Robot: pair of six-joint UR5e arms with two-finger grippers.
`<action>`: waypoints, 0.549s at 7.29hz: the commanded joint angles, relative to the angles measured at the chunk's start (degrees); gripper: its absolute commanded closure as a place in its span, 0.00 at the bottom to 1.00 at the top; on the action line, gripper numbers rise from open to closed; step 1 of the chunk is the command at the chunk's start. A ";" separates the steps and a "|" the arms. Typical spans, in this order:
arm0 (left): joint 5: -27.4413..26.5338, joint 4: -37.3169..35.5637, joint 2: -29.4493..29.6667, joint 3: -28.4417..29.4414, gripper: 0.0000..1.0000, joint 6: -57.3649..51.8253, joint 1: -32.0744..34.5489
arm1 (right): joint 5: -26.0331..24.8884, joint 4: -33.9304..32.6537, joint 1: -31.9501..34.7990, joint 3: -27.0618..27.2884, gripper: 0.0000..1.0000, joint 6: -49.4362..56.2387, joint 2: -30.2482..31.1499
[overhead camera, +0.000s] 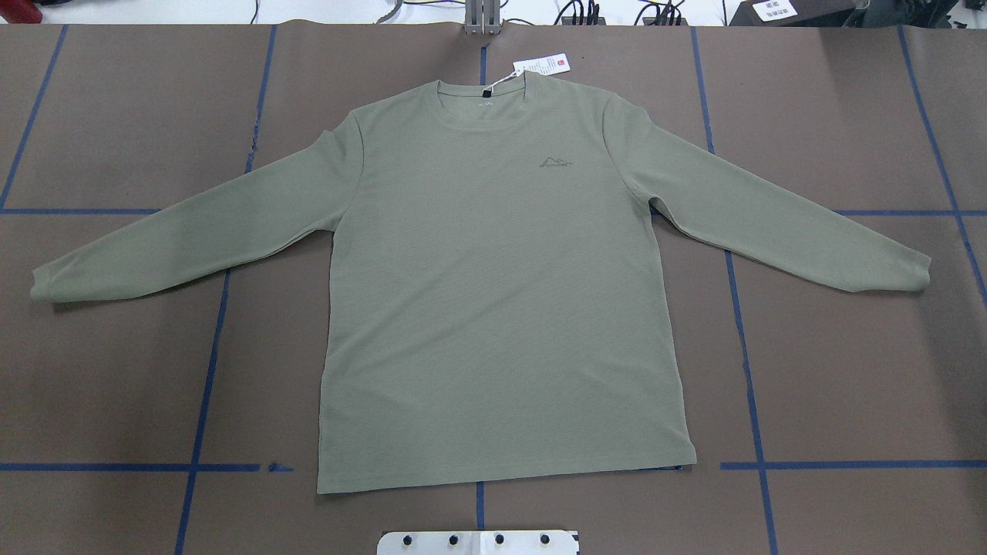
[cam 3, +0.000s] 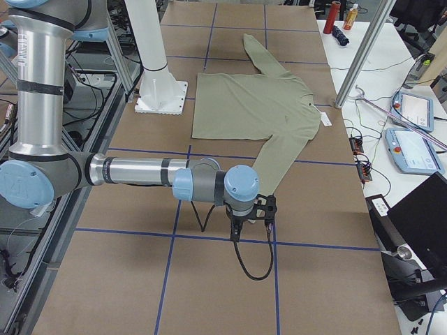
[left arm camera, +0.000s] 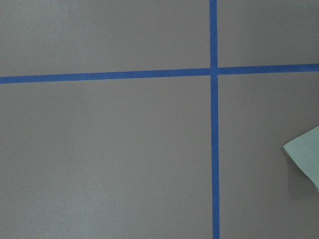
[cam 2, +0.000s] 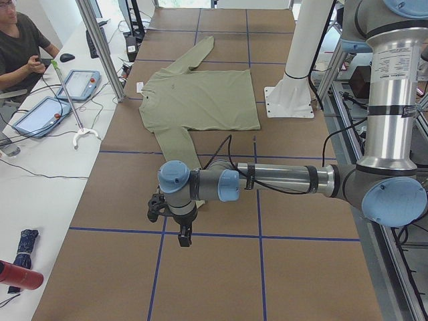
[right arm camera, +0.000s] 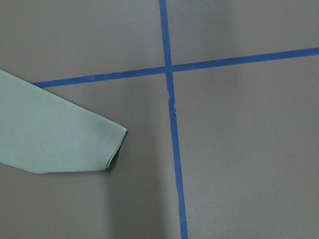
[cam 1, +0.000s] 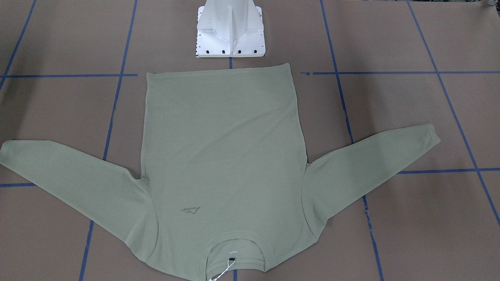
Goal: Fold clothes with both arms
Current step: 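Move the right gripper toward the cuff of the sleeve nearest it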
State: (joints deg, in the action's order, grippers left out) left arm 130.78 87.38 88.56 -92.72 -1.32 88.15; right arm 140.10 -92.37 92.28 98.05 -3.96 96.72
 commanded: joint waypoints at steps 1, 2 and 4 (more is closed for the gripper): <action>0.00 0.07 0.21 0.00 0.00 0.00 0.00 | -0.70 0.00 0.00 0.21 0.00 0.00 0.05; 0.00 0.16 0.39 -0.09 0.00 -0.17 0.00 | -1.05 0.00 0.00 0.04 0.00 0.00 -0.04; -0.08 2.78 1.18 -0.35 0.00 -0.35 -0.26 | -0.88 0.26 -0.26 -0.14 0.00 -0.09 -1.00</action>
State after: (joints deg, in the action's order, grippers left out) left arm 130.76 88.26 89.30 -93.02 -1.59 88.05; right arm 139.16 -92.27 92.18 98.02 -3.97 96.37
